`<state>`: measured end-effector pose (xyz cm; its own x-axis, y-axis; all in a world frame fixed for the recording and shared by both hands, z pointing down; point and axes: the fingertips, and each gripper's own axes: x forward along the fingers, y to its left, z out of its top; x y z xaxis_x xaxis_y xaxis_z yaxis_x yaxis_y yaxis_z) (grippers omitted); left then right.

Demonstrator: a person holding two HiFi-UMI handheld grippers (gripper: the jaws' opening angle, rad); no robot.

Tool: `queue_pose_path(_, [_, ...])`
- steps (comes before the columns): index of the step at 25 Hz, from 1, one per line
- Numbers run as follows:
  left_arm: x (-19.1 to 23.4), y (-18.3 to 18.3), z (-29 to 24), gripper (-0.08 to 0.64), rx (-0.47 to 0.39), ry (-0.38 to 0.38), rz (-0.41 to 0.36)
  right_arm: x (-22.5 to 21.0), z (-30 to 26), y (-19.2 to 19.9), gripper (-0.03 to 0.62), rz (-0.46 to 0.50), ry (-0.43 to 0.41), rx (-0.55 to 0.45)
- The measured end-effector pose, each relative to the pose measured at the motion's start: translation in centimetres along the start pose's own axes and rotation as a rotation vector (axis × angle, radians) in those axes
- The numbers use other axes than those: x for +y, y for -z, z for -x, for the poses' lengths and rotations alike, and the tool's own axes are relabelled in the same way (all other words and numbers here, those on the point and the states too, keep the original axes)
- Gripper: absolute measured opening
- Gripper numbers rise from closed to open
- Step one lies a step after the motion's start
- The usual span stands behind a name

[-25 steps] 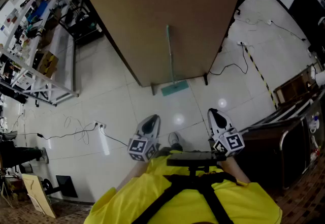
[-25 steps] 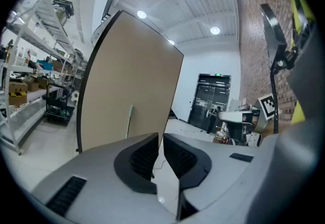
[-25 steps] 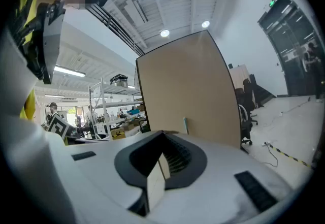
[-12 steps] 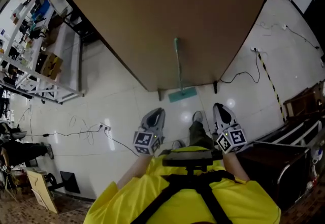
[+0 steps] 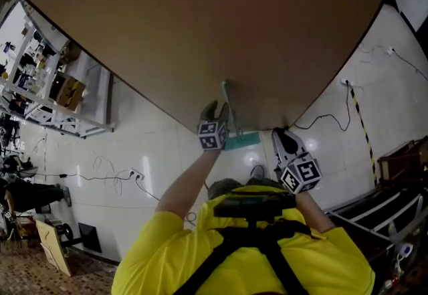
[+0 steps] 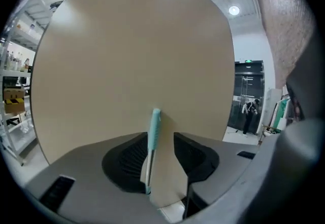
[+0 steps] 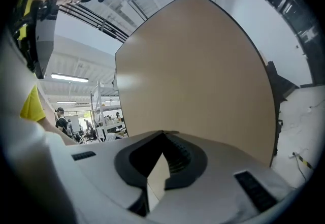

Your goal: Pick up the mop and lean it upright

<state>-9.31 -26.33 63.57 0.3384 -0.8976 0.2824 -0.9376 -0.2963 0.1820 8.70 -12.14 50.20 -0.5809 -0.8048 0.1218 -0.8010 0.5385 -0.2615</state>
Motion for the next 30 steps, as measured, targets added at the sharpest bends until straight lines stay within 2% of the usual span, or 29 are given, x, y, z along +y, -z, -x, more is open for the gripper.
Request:
queue_pose_path(3, [0.2,-0.5,-3.4,0.203,-0.02,-0.037,-0.02,-3.0,-1.9,-0.2,0.006,-0.015,0.01,0.018])
queue_pose_path(5, [0.6,-0.4,-5.4,0.207,-0.012,-0.06,-0.033,-4.3,-2.7,-0.1,0.006,-0.044,0.007,0.034])
queue_pose_path(10, [1.9,0.6,-7.9,0.208,0.027,-0.117,-0.018,-4.4,-4.0,0.9,0.006,-0.064,-0.031,0.07])
queue_pose_path(11, [1.9,0.8,-8.0,0.238,0.026,-0.122,-0.014,-4.4,-3.9,1.0,0.006,-0.074,-0.03,0.069])
queue_pose_path(14, [1.6,0.9,-8.2,0.236,0.014,-0.129,-0.037,-4.6,-3.3,1.3,0.006,-0.064,-0.031,0.059])
queue_pose_path(17, [2.2,0.4,-8.6,0.17,0.002,-0.19,-0.048,-5.5,-3.3,1.1,0.006,-0.064,-0.003,0.045])
queue_pose_path(19, [2.8,0.4,-8.5,0.103,-0.006,-0.221,-0.045,-5.9,-2.9,0.3,0.005,-0.063,0.033,-0.005])
queue_pose_path(22, [2.8,0.3,-8.0,0.101,-0.005,-0.224,-0.08,-6.2,-2.3,-0.8,0.006,-0.033,0.061,-0.06])
queue_pose_path(25, [2.1,0.2,-6.5,0.101,-0.013,-0.216,-0.047,-6.8,-2.1,-1.1,0.005,-0.024,0.074,-0.067])
queue_pose_path(27, [1.0,-0.3,-4.6,0.101,-0.032,-0.191,-0.047,-7.3,-2.0,-1.2,0.006,-0.029,0.088,-0.069])
queue_pose_path(30, [-1.0,-3.0,-1.0,0.101,-0.078,-0.134,-0.061,-8.1,-1.9,-1.7,0.006,-0.03,0.105,-0.08])
